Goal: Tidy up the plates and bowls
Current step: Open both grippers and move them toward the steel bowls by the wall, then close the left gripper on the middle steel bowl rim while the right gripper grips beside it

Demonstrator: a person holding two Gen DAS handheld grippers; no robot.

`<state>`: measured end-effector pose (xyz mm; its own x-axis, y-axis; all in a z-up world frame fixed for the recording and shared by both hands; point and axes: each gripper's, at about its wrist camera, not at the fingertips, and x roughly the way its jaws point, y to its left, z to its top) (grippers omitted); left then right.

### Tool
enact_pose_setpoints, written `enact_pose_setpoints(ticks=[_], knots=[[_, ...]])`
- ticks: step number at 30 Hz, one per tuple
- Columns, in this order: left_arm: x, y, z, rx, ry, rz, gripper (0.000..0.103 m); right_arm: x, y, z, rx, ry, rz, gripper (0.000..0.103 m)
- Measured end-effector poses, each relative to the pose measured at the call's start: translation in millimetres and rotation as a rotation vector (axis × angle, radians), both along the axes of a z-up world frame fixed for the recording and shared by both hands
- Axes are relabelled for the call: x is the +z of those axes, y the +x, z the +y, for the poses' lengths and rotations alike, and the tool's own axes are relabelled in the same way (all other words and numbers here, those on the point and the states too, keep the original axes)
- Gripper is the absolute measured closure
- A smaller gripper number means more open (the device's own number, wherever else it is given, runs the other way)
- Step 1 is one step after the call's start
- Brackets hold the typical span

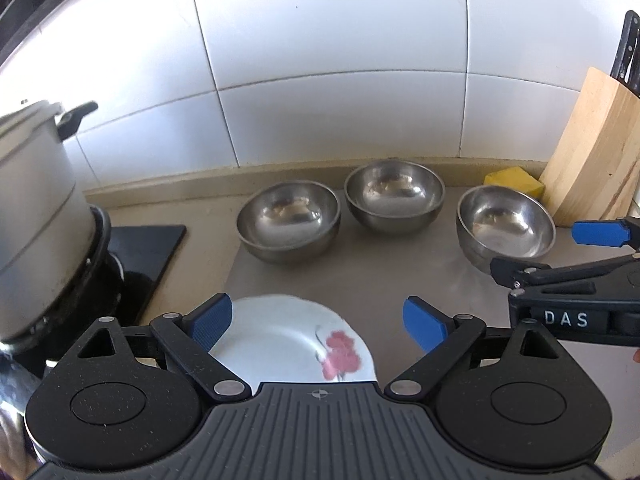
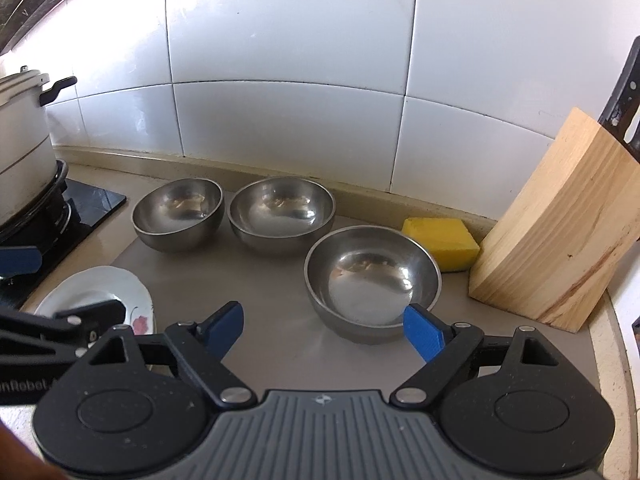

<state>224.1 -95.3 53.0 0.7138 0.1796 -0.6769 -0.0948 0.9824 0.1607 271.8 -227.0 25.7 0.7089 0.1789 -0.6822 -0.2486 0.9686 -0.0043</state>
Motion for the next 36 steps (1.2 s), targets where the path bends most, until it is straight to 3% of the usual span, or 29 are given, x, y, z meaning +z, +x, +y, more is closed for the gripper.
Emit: enact_pose_setpoints(ticks=[16, 29, 34, 36], knots=[[30.8, 76.2, 62.8, -0.072, 0.094, -0.033, 0.012, 19.6, 55.3, 43.8, -0.067, -0.024, -0.010, 0.037], [-16.2, 137.7, 97.3, -0.073, 0.032, 0.054, 0.013, -1.4, 121.3, 64.6, -0.113, -0.014, 0.080, 0.037], [-29.9, 149.0, 106.2, -0.066, 0.009, 0.065, 0.015, -0.2, 127.2, 66.1, -0.074, 0.147, 0.108, 0.037], [-34.2, 152.2, 109.9, -0.062, 0.010, 0.074, 0.016, 1.4, 127.9, 76.0, -0.036, 0.164, 0.109, 0.037]])
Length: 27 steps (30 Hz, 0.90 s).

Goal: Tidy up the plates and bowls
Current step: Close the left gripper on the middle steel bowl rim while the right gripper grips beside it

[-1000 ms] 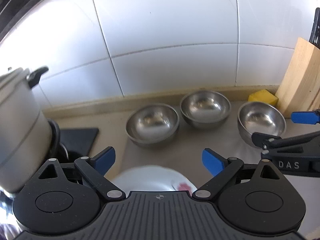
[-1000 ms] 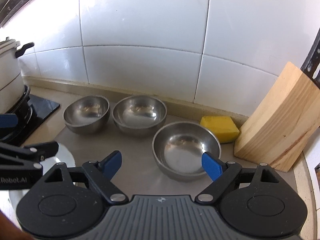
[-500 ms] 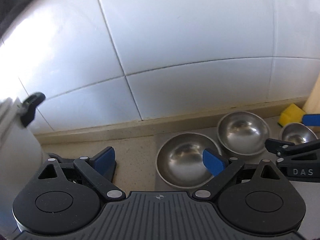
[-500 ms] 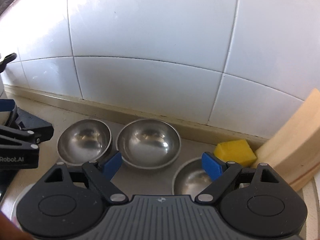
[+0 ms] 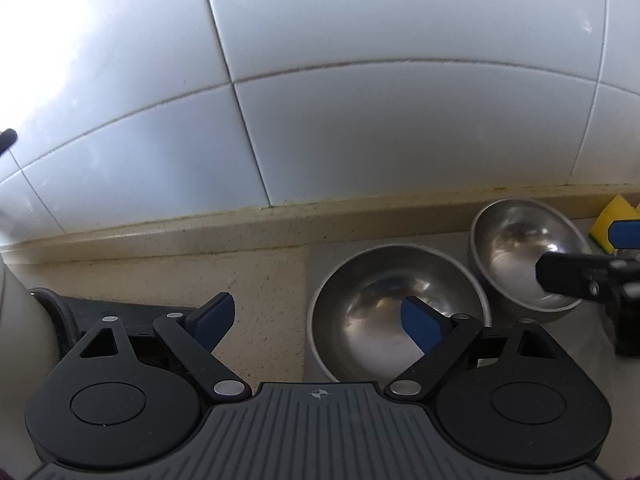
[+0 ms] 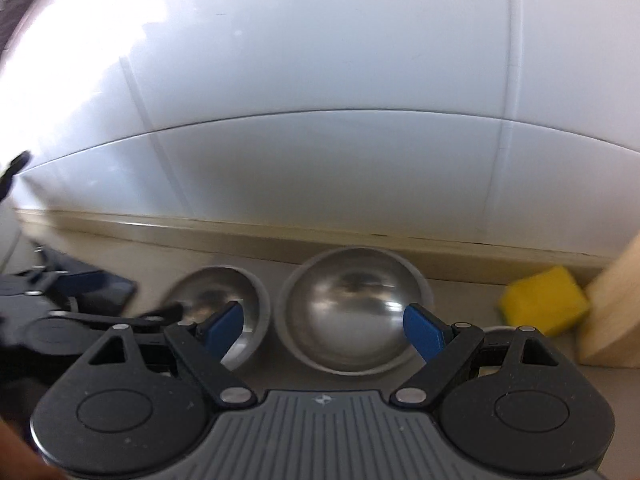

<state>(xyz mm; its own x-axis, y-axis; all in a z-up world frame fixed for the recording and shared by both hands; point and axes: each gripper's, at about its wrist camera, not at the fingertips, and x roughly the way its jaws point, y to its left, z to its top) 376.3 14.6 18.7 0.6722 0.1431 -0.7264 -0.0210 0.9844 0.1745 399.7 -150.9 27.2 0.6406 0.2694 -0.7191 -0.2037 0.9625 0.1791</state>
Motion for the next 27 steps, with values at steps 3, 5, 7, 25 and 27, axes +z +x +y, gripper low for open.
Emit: enact_pose_setpoints(ticks=[3, 5, 7, 25, 27], knots=[[-6.0, 3.9, 6.6, 0.009, -0.007, 0.010, 0.018, -1.6, -1.0, 15.5, 0.053, 0.006, 0.014, 0.037], [-9.3, 7.0, 11.3, 0.016, -0.019, 0.017, 0.019, -6.7, -0.9, 21.9, 0.068, 0.014, 0.042, 0.038], [-12.4, 9.7, 15.0, 0.018, -0.027, 0.021, 0.021, -12.5, -0.1, 25.4, 0.075, 0.030, 0.079, 0.038], [-43.6, 33.5, 21.8, -0.045, -0.102, 0.102, 0.052, -45.6, 10.2, 24.2, 0.018, 0.119, 0.254, 0.066], [-42.0, 33.4, 19.5, -0.055, -0.104, 0.104, 0.053, -45.5, 10.7, 21.0, 0.014, 0.152, 0.288, 0.068]])
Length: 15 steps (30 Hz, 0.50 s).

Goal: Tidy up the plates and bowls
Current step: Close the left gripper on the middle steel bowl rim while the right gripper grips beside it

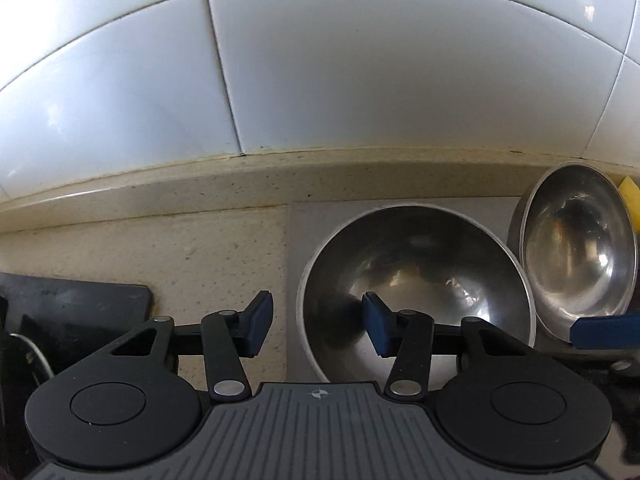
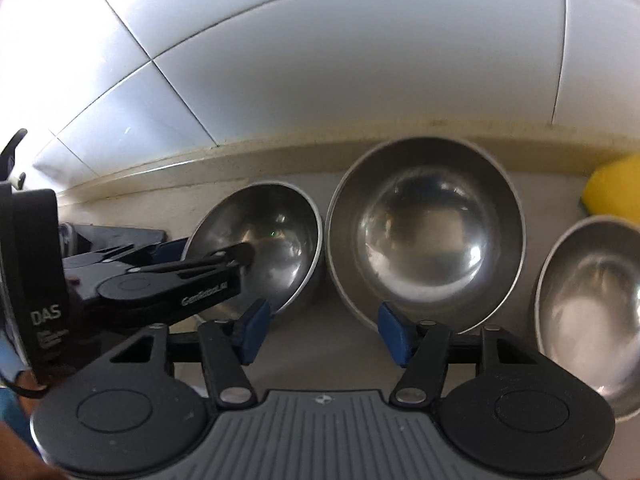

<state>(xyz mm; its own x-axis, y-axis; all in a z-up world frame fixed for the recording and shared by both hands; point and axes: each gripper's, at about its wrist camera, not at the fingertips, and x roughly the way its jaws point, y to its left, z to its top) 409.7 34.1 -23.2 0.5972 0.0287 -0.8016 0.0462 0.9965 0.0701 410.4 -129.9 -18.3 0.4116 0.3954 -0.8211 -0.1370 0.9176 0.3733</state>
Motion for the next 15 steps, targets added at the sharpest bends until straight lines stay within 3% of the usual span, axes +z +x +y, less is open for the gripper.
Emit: enact_pose_setpoints(ticks=[6, 10, 12, 15], knots=[[-2.7, 5.9, 0.0, -0.023, -0.033, 0.005, 0.058, 15.8, 9.4, -4.1, -0.046, -0.047, -0.054, 0.068], [-3.7, 6.2, 3.9, -0.030, -0.060, 0.015, 0.058, 38.5, -7.2, -7.3, -0.056, 0.015, -0.117, 0.068], [-3.7, 5.3, 5.5, -0.034, -0.066, 0.016, 0.057, 40.5, -16.2, -2.1, -0.015, 0.052, -0.106, 0.068], [-4.3, 7.2, 4.9, -0.038, -0.064, 0.020, 0.055, 20.6, -11.2, 10.5, -0.004, 0.010, -0.041, 0.069]])
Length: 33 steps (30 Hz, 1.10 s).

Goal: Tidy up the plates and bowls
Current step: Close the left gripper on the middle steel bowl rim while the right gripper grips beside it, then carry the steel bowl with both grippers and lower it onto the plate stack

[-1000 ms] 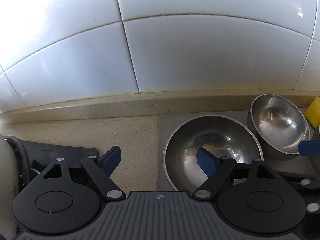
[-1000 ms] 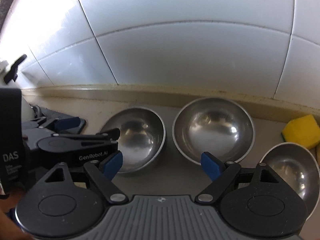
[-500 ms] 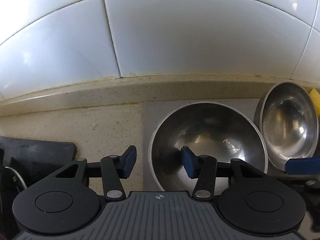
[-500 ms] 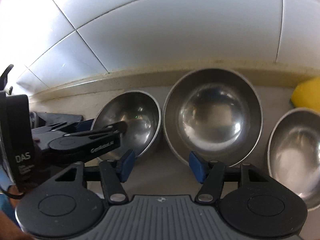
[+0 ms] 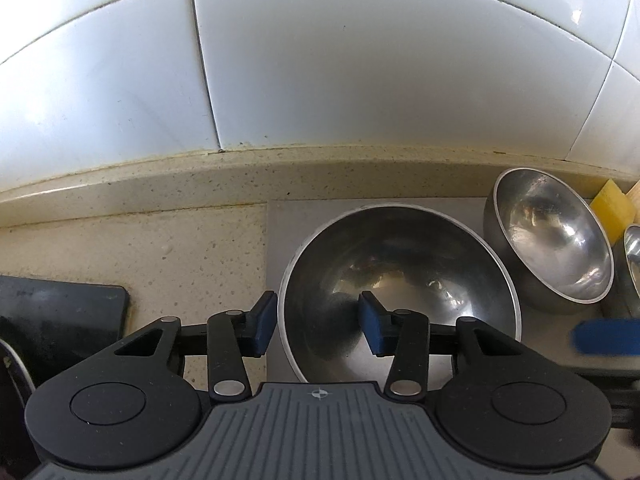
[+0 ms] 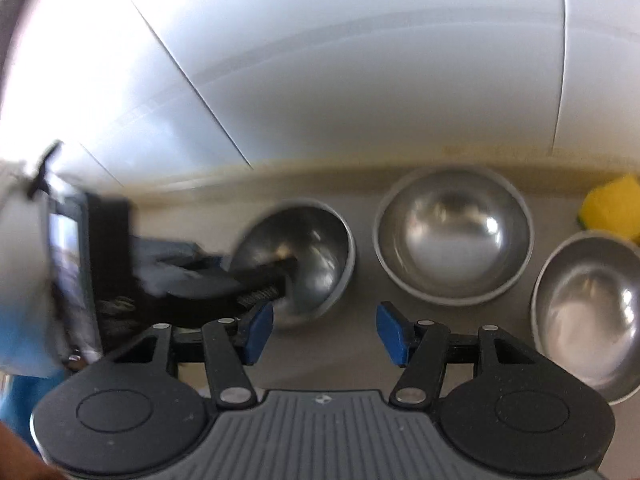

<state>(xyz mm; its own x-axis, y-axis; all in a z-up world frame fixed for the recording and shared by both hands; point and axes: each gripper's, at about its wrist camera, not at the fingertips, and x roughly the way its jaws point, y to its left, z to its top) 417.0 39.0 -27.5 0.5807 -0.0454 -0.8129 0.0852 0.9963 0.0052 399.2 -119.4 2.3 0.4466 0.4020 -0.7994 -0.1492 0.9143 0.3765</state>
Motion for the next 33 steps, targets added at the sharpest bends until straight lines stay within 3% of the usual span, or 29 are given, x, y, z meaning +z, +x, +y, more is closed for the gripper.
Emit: enact_pose_setpoints(ticks=[3, 8, 11, 15, 22, 33], knots=[[-3.9, 3.4, 4.0, -0.003, 0.003, -0.001, 0.052, -23.9, 15.0, 2.6, -0.040, 0.048, 0.090, 0.075], [-5.9, 3.4, 5.8, -0.007, -0.003, -0.006, 0.051, -37.9, 37.5, 14.9, -0.074, 0.013, 0.102, 0.094], [-5.5, 0.7, 2.8, -0.025, -0.002, -0.013, 0.064, -40.1, 41.6, 16.8, -0.081, 0.009, 0.086, 0.103], [-4.9, -2.5, -0.9, -0.023, 0.020, -0.015, 0.067, -41.3, 45.1, 25.1, -0.059, -0.035, 0.055, 0.103], [4.7, -11.9, -0.9, -0.010, 0.033, -0.020, 0.072, -42.9, 41.2, 22.8, -0.053, -0.010, 0.052, 0.103], [46.6, -48.1, -0.8, 0.016, 0.055, -0.090, 0.071, -2.0, 13.0, 15.6, -0.013, 0.031, -0.021, 0.103]])
